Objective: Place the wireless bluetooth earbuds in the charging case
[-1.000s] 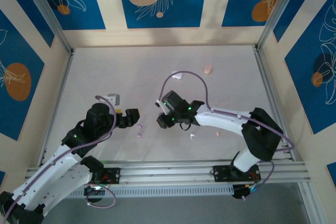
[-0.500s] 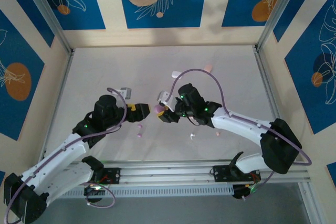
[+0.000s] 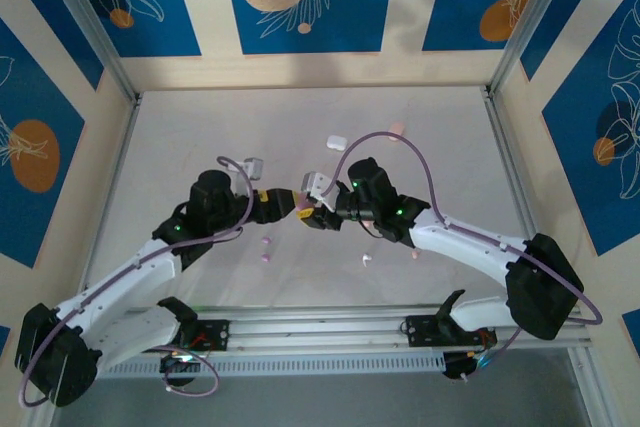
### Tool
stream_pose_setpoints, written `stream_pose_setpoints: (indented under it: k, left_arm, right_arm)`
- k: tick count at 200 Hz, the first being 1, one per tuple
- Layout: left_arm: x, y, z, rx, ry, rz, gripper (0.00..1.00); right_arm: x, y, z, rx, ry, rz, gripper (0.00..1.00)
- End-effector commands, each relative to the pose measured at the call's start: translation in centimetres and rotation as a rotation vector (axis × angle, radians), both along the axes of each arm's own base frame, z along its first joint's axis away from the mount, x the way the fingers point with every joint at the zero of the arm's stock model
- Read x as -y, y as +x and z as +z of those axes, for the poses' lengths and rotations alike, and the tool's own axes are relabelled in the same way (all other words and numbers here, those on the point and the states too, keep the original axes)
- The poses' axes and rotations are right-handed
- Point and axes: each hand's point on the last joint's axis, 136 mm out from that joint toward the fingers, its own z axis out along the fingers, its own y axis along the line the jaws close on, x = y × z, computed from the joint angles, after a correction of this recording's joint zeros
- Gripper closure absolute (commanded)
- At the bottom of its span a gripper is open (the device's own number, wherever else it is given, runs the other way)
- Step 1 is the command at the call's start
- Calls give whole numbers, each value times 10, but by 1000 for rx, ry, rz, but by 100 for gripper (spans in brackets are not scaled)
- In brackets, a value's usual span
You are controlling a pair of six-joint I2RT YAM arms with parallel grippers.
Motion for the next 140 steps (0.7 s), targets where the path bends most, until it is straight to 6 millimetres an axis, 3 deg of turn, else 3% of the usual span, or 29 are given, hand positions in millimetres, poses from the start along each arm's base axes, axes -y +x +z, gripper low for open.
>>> stream_pose_setpoints:
  k: [1, 140]
  left_arm:
    - [15, -1, 25, 28, -76, -57, 26]
    - [35, -5, 14, -50, -81, -121, 51]
  right_arm:
    - [-1, -2, 10, 48, 28, 23, 62]
    - [-1, -1, 24, 83, 61, -10, 61]
